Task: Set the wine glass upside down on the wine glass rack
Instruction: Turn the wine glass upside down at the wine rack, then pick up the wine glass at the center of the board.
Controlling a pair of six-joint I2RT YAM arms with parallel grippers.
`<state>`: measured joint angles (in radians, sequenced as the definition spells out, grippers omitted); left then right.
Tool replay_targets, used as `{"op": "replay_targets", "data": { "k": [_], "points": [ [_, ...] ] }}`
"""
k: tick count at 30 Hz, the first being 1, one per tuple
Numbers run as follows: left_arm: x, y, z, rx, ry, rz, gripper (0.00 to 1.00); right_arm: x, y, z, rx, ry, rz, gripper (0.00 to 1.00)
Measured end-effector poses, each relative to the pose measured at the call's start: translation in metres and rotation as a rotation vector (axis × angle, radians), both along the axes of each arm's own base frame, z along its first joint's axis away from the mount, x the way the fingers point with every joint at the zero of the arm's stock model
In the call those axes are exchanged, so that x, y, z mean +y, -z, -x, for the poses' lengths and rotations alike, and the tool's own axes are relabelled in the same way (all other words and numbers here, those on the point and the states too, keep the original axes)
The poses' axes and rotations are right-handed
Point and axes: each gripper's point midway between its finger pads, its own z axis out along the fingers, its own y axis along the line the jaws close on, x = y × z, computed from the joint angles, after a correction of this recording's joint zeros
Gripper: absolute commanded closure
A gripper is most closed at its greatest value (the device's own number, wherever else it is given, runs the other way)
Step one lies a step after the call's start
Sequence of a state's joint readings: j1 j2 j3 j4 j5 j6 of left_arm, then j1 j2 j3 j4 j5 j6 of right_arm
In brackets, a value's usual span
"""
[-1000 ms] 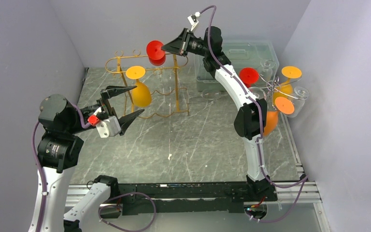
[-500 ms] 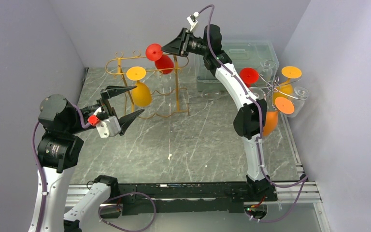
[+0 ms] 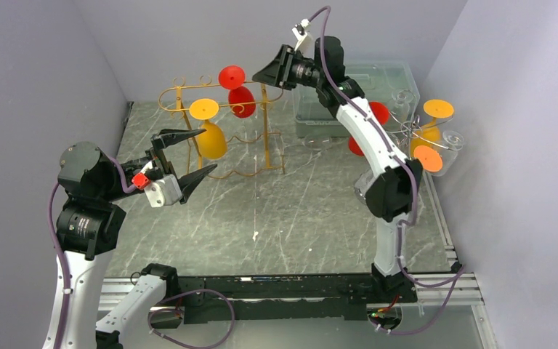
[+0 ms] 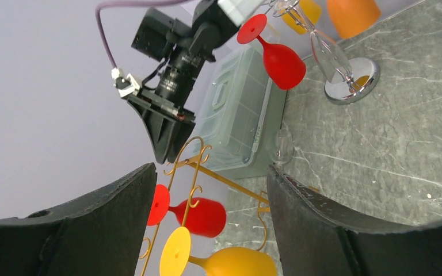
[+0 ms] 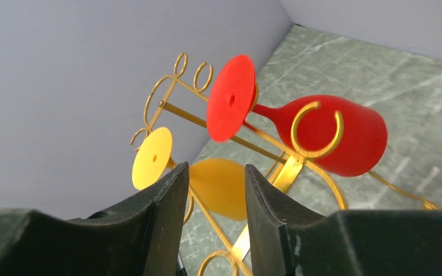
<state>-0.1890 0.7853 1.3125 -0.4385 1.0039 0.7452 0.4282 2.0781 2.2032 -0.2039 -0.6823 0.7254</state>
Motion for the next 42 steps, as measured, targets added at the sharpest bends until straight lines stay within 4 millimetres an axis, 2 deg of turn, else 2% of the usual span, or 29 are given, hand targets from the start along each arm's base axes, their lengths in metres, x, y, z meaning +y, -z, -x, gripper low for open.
{"op": "replay_targets", "data": {
  "k": [5, 7, 8, 11, 13, 14, 16, 19, 22, 26, 33, 38, 42],
  "points": [
    [0.000, 0.000, 0.000, 0.000, 0.000, 0.000, 0.25, -0.011, -0.017, 0.038, -0.055, 0.126, 0.115, 0.38],
    [0.000, 0.000, 0.000, 0.000, 0.000, 0.000, 0.25, -0.009, -0.025, 0.061, -0.095, 0.167, 0.156, 0.37],
    [0.000, 0.000, 0.000, 0.000, 0.000, 0.000, 0.25, -0.008, -0.028, 0.079, -0.116, 0.189, 0.186, 0.38],
    [0.000, 0.000, 0.000, 0.000, 0.000, 0.000, 0.25, -0.010, -0.024, 0.115, -0.144, 0.229, 0.246, 0.43],
    [0.000, 0.000, 0.000, 0.000, 0.000, 0.000, 0.25, -0.021, -0.007, 0.137, -0.140, 0.265, 0.294, 0.46],
    [0.000, 0.000, 0.000, 0.000, 0.000, 0.000, 0.25, -0.034, 0.008, 0.146, -0.123, 0.295, 0.328, 0.47],
    [0.000, 0.000, 0.000, 0.000, 0.000, 0.000, 0.25, -0.057, 0.033, 0.155, -0.091, 0.356, 0.378, 0.48],
    [0.000, 0.000, 0.000, 0.000, 0.000, 0.000, 0.25, -0.094, 0.086, 0.171, -0.013, 0.443, 0.462, 0.52],
    [0.000, 0.000, 0.000, 0.000, 0.000, 0.000, 0.25, -0.117, 0.131, 0.181, 0.056, 0.502, 0.534, 0.55],
    [0.000, 0.000, 0.000, 0.000, 0.000, 0.000, 0.25, -0.129, 0.182, 0.177, 0.126, 0.554, 0.644, 0.55],
    [0.000, 0.000, 0.000, 0.000, 0.000, 0.000, 0.25, -0.118, 0.246, 0.133, 0.117, 0.603, 0.785, 0.56],
    [0.000, 0.000, 0.000, 0.000, 0.000, 0.000, 0.25, -0.120, 0.283, 0.092, 0.120, 0.645, 0.809, 0.57],
    [0.000, 0.000, 0.000, 0.000, 0.000, 0.000, 0.25, -0.118, 0.292, 0.057, 0.105, 0.690, 0.777, 0.55]
  ]
}}
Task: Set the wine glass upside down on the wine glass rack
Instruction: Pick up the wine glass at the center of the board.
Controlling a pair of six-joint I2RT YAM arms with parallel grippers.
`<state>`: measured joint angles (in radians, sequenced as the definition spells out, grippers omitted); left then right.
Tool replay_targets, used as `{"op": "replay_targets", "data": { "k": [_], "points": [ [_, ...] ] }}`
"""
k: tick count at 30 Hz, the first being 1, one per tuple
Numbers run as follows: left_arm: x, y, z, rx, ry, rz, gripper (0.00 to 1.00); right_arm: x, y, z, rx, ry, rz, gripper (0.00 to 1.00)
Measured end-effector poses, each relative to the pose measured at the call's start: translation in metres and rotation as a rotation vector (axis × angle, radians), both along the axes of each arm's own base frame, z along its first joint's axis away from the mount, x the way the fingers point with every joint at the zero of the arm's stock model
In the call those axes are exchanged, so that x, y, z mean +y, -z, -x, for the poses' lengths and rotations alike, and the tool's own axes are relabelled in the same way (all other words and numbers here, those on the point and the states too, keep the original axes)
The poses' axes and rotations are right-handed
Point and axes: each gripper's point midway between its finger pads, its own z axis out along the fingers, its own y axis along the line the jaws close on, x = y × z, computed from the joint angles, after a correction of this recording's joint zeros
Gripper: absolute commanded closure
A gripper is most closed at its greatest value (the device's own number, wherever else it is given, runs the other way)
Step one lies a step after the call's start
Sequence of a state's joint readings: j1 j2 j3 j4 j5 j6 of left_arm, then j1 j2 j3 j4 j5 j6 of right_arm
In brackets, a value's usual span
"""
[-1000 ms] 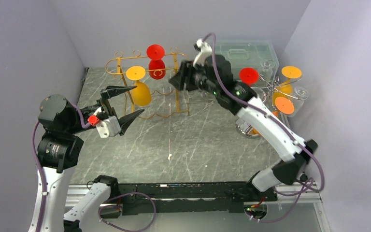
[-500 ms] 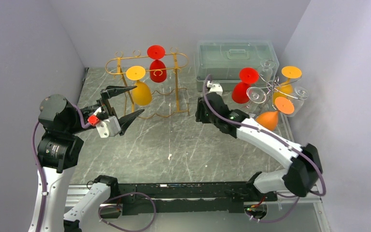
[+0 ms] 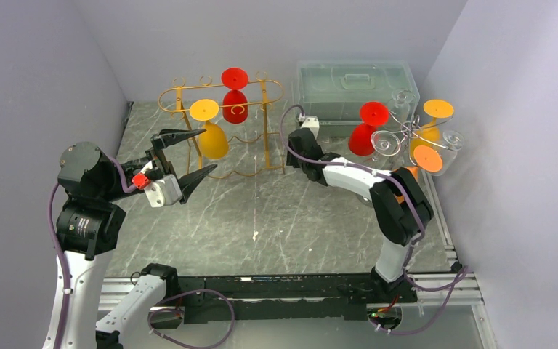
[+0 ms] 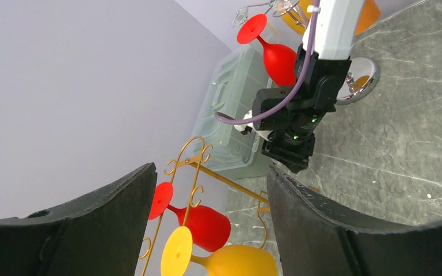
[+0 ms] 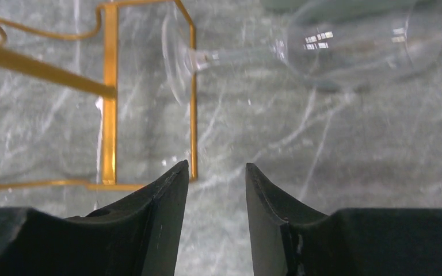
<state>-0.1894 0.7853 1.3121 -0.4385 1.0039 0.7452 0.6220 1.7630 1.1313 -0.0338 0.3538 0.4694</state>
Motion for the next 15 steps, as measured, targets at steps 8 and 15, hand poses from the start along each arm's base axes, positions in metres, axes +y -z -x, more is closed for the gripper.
{"op": "replay_targets", "data": {
  "k": [8, 15],
  "points": [
    [0.000, 0.000, 0.000, 0.000, 0.000, 0.000, 0.25, 0.023, -0.003, -0.035, -0.103, -0.013, -0.063, 0.40],
    [0.000, 0.000, 0.000, 0.000, 0.000, 0.000, 0.25, 0.035, 0.014, -0.056, -0.112, -0.008, -0.064, 0.43]
  ]
}}
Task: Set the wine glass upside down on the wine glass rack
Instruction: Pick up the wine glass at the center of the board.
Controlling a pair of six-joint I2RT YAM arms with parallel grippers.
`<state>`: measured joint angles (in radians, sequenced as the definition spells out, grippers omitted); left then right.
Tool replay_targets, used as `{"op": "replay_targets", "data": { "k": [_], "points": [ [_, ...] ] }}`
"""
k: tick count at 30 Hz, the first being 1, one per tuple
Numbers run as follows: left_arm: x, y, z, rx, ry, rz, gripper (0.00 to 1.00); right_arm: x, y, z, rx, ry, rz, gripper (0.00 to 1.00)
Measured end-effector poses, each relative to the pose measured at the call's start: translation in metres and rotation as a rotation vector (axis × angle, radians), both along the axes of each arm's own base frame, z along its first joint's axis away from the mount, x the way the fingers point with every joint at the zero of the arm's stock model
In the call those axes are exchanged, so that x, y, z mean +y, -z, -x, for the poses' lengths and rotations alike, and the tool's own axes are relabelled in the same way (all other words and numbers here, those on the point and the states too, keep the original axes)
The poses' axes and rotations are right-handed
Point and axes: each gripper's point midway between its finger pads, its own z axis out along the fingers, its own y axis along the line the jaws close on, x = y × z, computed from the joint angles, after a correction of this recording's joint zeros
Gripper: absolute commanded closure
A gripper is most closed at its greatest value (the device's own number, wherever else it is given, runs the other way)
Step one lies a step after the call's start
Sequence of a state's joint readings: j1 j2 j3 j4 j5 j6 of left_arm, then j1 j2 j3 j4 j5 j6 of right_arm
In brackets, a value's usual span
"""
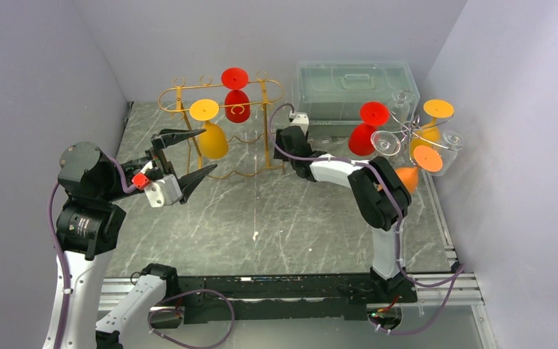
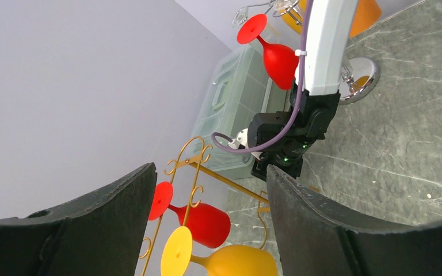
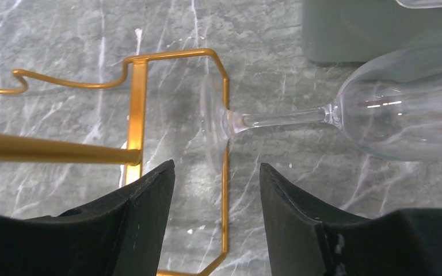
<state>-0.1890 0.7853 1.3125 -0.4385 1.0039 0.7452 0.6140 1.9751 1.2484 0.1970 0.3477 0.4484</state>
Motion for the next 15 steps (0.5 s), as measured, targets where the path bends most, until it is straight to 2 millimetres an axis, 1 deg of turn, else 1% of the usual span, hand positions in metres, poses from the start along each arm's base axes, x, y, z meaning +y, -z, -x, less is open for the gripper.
{"op": "replay_targets", "data": {
  "k": [6, 12, 15],
  "points": [
    [0.000, 0.000, 0.000, 0.000, 0.000, 0.000, 0.25, -0.005, 0.014, -0.010, 0.002, 0.027, 0.012, 0.50],
    [0.000, 0.000, 0.000, 0.000, 0.000, 0.000, 0.25, -0.004, 0.013, -0.022, -0.028, 0.037, 0.006, 0.54],
    [0.000, 0.000, 0.000, 0.000, 0.000, 0.000, 0.25, 0.000, 0.014, -0.029, -0.043, 0.040, 0.002, 0.58]
  ]
}}
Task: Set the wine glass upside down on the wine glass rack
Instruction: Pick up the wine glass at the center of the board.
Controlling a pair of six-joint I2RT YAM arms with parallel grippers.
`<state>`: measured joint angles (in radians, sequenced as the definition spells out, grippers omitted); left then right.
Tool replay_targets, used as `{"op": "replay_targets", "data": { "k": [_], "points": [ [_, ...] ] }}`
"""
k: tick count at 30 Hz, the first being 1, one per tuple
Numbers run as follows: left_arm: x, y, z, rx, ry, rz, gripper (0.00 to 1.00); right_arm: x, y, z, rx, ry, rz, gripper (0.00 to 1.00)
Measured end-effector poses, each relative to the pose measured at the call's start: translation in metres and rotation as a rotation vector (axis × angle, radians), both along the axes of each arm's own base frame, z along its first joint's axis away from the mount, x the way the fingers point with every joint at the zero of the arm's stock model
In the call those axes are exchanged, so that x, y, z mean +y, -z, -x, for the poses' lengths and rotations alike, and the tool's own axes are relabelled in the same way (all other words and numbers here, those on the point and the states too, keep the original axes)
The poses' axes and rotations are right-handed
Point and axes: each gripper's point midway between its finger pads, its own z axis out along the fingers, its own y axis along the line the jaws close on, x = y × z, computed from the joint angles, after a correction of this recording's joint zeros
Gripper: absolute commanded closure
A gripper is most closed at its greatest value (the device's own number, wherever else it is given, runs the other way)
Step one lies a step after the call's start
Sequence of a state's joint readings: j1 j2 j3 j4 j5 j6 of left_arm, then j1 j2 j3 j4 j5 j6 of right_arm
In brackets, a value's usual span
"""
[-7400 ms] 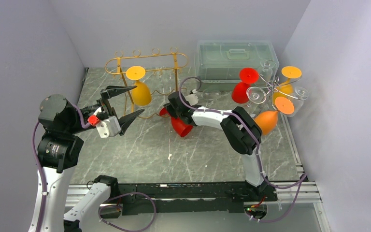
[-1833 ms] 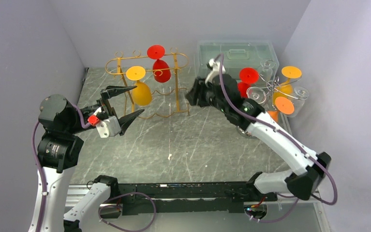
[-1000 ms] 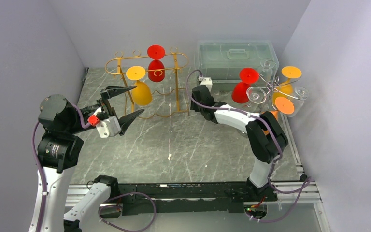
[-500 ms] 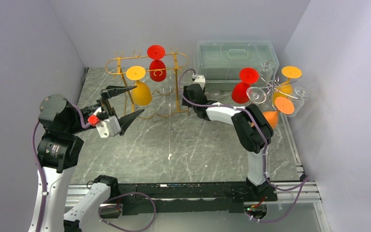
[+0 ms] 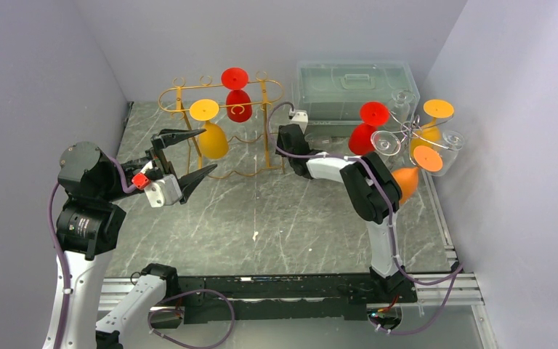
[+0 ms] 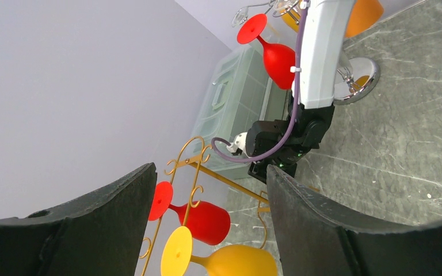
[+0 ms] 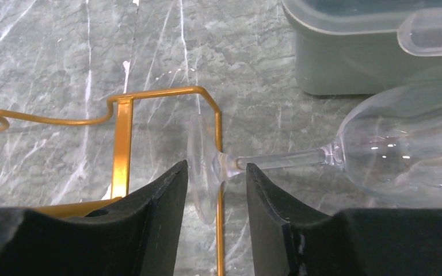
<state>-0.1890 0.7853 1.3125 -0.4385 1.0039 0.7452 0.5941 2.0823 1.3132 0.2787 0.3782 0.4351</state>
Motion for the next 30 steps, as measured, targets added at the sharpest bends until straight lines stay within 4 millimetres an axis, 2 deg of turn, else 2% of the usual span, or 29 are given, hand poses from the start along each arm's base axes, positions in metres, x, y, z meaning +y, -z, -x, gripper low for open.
{"op": "replay_targets", "data": {
  "k": [3, 6, 8, 11, 15, 20, 24, 28, 30],
  "points": [
    [0.000, 0.000, 0.000, 0.000, 0.000, 0.000, 0.25, 0.001, 0.006, -0.004, -0.001, 0.003, 0.008, 0.66],
    [0.000, 0.000, 0.000, 0.000, 0.000, 0.000, 0.25, 0.004, 0.012, -0.007, 0.003, -0.002, 0.011, 0.79],
    [0.000, 0.000, 0.000, 0.000, 0.000, 0.000, 0.25, 0.006, 0.012, -0.006, 0.000, -0.006, 0.012, 0.91],
    [0.000, 0.000, 0.000, 0.000, 0.000, 0.000, 0.25, 0.003, 0.009, -0.009, -0.017, 0.007, 0.026, 0.99],
    [0.000, 0.000, 0.000, 0.000, 0.000, 0.000, 0.25, -0.006, 0.002, -0.003, -0.034, 0.035, 0.041, 1.00],
    [0.000, 0.000, 0.000, 0.000, 0.000, 0.000, 0.25, -0.021, -0.009, 0.013, -0.035, 0.065, 0.044, 1.00],
    [0.000, 0.000, 0.000, 0.000, 0.000, 0.000, 0.25, -0.025, -0.018, 0.030, -0.031, 0.079, 0.041, 1.00],
    [0.000, 0.000, 0.000, 0.000, 0.000, 0.000, 0.25, -0.019, -0.032, 0.055, -0.034, 0.078, 0.024, 1.00],
    [0.000, 0.000, 0.000, 0.000, 0.000, 0.000, 0.25, -0.013, -0.041, 0.074, -0.034, 0.066, 0.009, 1.00]
  ]
}}
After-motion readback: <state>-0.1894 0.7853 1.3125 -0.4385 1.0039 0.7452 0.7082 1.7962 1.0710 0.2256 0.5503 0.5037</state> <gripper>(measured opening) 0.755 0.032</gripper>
